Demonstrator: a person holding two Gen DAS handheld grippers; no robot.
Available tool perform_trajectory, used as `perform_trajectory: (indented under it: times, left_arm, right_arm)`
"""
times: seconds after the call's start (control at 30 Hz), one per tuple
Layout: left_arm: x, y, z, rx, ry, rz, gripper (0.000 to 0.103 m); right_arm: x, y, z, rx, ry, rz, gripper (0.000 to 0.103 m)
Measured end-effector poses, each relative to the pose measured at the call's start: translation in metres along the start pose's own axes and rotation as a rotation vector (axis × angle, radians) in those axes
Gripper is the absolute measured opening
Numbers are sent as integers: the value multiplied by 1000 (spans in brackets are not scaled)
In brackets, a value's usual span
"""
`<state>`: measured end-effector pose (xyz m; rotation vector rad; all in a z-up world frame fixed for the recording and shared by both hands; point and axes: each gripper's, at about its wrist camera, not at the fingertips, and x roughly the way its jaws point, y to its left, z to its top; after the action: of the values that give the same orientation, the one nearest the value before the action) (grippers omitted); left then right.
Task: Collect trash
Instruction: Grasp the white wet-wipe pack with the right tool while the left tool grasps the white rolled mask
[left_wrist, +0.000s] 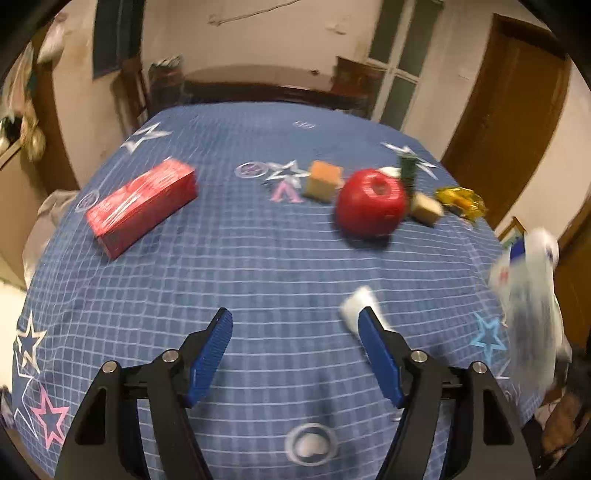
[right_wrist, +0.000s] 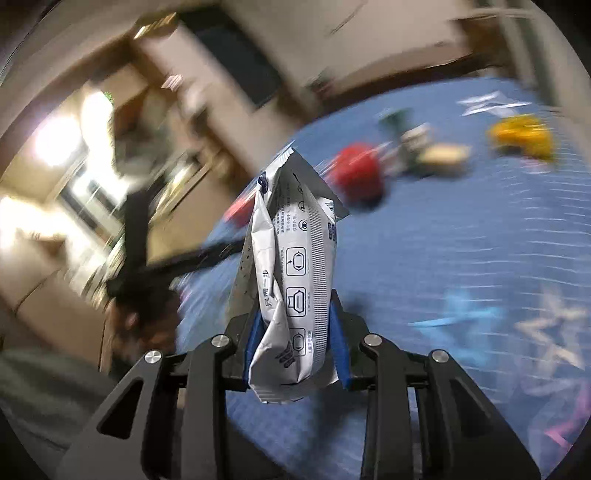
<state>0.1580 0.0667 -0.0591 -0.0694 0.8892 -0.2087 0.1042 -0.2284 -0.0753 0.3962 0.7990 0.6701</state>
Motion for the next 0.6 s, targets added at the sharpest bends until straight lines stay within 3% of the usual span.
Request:
perform_trajectory:
  times: [0.13, 0.3, 0.43, 0.47, 0.6]
  left_arm:
    - [1, -29, -9, 19, 24, -30, 74]
    - [20, -72, -16, 61, 53, 5, 74]
    - [32, -92, -16, 70, 35, 83, 73]
    - [37, -95, -17, 72, 36, 100, 72]
    - [49, -101, -21, 71, 73, 115, 49]
  right_arm:
    - [-31, -21, -11, 39, -110, -143, 31]
    - [-31, -19, -28, 14, -116, -178, 31]
    - [-35, -20, -42, -4, -116, -177, 31]
    - [-35, -19, -44, -12, -119, -189, 31]
    - [-37, -28, -41, -28, -125, -229, 31]
